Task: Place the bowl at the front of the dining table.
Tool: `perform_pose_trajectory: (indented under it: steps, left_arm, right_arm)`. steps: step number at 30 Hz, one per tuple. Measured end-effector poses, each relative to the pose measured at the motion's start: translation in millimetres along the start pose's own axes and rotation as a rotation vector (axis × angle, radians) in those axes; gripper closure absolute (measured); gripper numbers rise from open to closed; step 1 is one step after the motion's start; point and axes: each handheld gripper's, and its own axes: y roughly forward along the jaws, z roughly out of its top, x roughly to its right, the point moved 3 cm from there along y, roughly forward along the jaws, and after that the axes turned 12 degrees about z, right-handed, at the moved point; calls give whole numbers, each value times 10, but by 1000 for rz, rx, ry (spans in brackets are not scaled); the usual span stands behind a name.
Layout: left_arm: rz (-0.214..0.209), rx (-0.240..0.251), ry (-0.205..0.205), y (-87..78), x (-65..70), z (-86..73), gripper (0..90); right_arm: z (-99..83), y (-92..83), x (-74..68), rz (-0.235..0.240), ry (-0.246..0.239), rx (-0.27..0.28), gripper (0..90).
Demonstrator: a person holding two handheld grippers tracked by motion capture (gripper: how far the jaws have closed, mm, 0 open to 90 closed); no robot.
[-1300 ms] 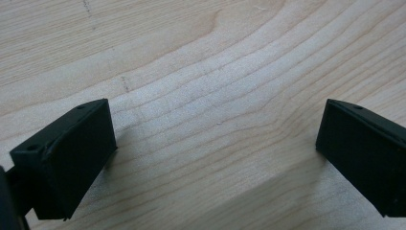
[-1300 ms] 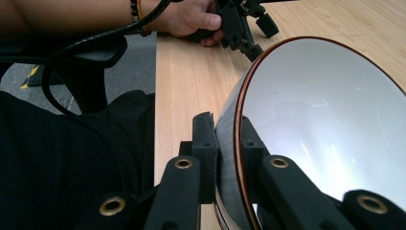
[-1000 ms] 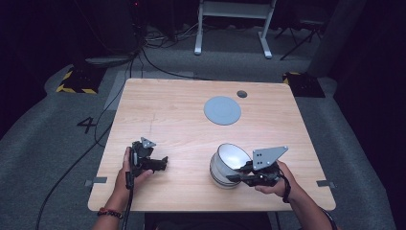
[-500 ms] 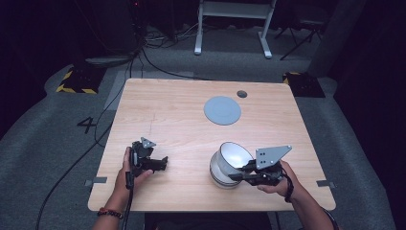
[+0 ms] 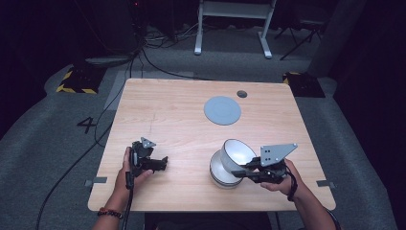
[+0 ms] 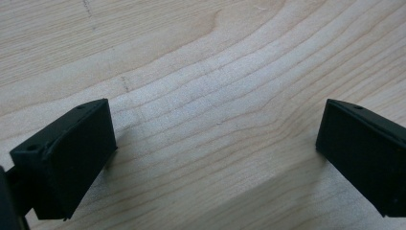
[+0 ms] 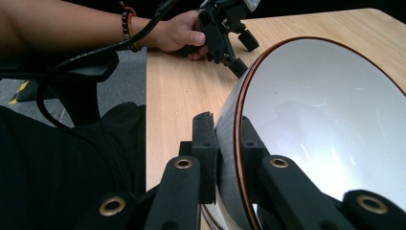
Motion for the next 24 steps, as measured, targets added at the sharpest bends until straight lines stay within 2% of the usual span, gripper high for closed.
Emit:
perform_pose_trajectory:
  steps: [10,24]
  left_arm:
    - [-1,0,-1,0,1,0,0]
    - [-1,0,-1,0,1,0,0]
  right_arm:
    - [42,-65,91,-38,8,13,828]
    - [141,-151,316,-130,6,10,828]
